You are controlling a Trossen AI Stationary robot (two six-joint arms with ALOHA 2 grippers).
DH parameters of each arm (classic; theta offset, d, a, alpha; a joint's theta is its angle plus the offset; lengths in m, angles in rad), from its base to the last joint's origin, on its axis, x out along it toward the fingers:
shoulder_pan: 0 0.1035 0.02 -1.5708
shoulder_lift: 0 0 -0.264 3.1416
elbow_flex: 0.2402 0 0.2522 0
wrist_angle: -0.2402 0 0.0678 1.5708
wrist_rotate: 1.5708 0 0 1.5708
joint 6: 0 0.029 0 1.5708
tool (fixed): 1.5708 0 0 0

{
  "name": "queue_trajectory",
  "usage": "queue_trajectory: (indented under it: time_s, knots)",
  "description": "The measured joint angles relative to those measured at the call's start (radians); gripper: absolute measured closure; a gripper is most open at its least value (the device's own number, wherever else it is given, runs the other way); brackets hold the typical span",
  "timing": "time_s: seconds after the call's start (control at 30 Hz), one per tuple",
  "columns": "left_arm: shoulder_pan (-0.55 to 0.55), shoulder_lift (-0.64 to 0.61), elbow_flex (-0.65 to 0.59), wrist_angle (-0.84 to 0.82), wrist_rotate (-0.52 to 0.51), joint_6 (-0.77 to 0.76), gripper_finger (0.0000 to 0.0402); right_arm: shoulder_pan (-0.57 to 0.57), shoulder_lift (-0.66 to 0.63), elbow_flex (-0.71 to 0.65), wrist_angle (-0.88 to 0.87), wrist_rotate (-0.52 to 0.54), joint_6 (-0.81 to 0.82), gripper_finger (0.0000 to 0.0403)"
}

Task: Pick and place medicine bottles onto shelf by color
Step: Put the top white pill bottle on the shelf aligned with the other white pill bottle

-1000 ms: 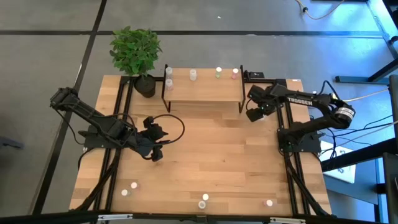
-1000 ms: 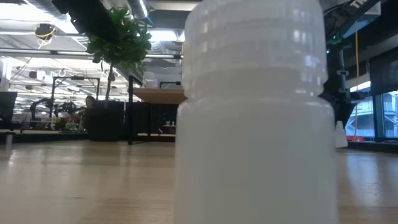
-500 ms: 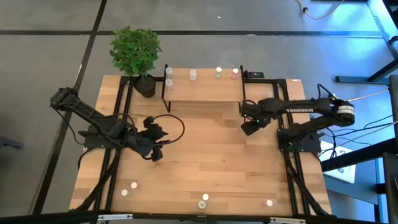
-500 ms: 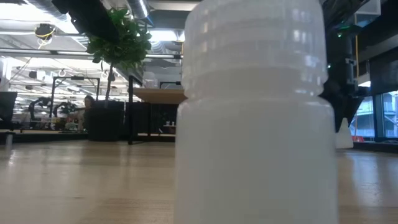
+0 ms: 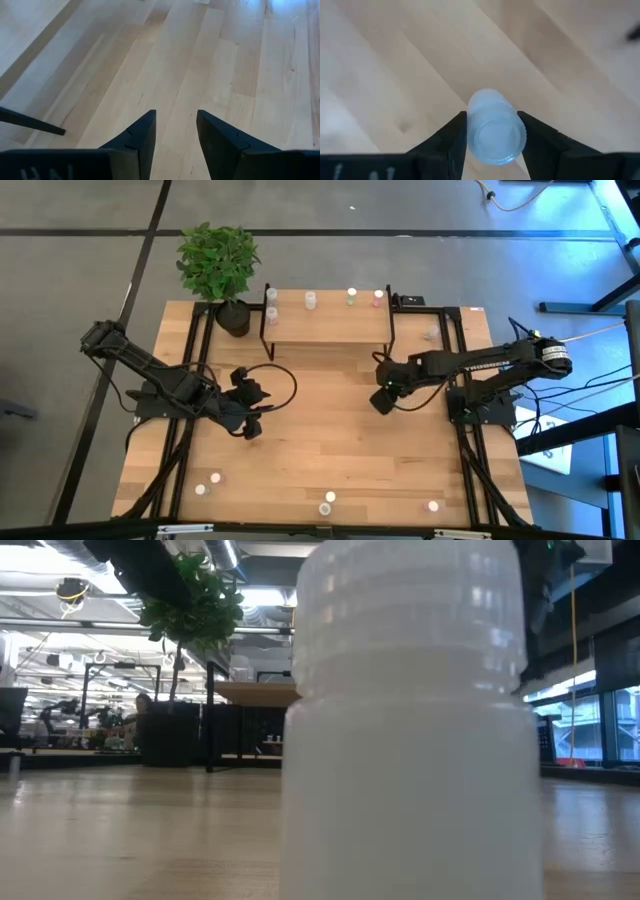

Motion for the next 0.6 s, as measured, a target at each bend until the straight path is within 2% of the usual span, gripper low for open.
queue_trajectory:
  time_s: [0.27,0.6]
  knots:
    - [0.0,0.0,0.0,0.0,0.0,0.0,0.0266,0.014,0.03,0.159,0.002,0.038,-0.178,0.0243]
    - [0.0,0.0,0.0,0.003,-0.003,-0.007,0.0266,0.013,0.256,0.394,0.006,0.013,-0.438,0.0243]
